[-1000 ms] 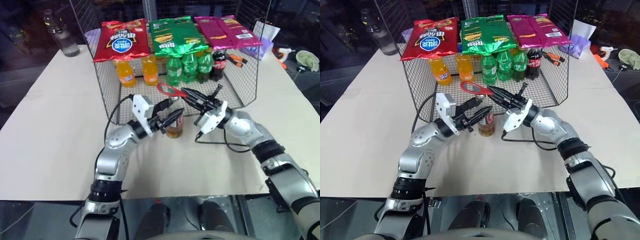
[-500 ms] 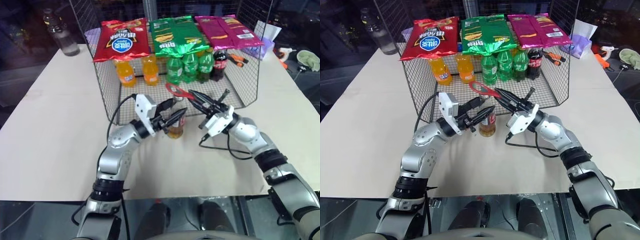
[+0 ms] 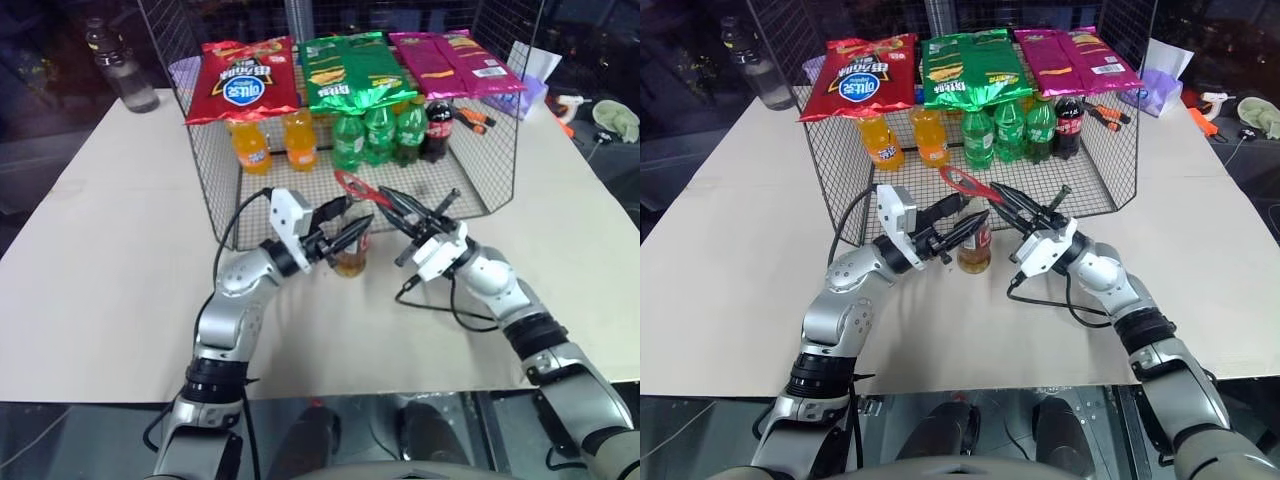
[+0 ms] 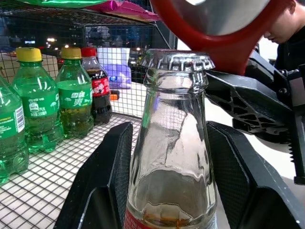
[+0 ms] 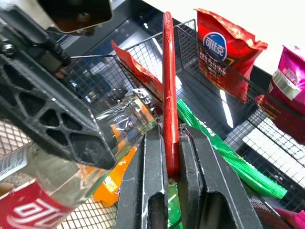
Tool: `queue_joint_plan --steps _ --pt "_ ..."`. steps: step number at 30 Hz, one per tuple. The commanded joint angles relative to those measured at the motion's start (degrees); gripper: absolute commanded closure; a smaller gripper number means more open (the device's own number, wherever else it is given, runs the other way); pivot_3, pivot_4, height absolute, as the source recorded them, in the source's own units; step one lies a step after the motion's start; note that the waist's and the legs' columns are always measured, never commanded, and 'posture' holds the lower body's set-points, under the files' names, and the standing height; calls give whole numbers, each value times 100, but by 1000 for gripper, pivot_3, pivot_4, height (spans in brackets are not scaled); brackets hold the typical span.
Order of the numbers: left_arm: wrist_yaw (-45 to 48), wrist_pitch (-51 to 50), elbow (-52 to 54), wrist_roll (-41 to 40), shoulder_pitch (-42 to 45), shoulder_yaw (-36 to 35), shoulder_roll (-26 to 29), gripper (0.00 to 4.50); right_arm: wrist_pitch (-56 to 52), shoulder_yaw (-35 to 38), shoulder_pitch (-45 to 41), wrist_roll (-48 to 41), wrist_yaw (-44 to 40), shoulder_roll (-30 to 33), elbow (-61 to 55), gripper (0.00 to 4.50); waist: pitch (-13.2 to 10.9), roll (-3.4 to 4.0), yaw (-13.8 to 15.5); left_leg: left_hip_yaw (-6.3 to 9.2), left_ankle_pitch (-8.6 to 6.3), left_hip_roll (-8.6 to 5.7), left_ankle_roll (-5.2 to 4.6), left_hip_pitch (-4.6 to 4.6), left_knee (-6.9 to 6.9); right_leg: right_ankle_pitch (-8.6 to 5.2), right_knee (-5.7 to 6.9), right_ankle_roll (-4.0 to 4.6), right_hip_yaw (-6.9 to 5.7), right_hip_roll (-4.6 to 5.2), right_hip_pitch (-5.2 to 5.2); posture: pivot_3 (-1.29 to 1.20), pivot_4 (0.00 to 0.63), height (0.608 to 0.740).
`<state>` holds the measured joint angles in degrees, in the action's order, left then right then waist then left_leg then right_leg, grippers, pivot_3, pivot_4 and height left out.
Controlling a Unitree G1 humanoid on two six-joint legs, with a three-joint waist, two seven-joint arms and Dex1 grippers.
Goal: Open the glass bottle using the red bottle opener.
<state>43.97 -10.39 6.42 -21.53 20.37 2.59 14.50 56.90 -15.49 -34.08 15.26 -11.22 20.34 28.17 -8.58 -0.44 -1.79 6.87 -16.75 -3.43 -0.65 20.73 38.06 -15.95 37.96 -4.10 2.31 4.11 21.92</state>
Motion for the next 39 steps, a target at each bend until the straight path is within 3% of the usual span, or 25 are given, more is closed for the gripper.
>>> queue_joint_plan --steps 1,19,39 --pt "33 -122 22 36 -132 211 25 2260 -135 115 25 41 52 -40 104 4500 0 0 5 0 0 -1 0 1 0 0 -1 0 0 1 0 0 150 740" --pt "43 -147 31 15 -139 193 63 2260 578 116 267 989 484 193 205 4500 -1 0 7 -3 0 -1 0 1 -3 0 -3 0 1 -1 1 0 150 740" --pt "90 -159 -18 -2 -96 201 107 2260 958 -388 -262 1808 914 -515 853 4500 0 1 0 -4 1 0 1 -3 -1 0 2 0 2 -2 0 0 150 740"
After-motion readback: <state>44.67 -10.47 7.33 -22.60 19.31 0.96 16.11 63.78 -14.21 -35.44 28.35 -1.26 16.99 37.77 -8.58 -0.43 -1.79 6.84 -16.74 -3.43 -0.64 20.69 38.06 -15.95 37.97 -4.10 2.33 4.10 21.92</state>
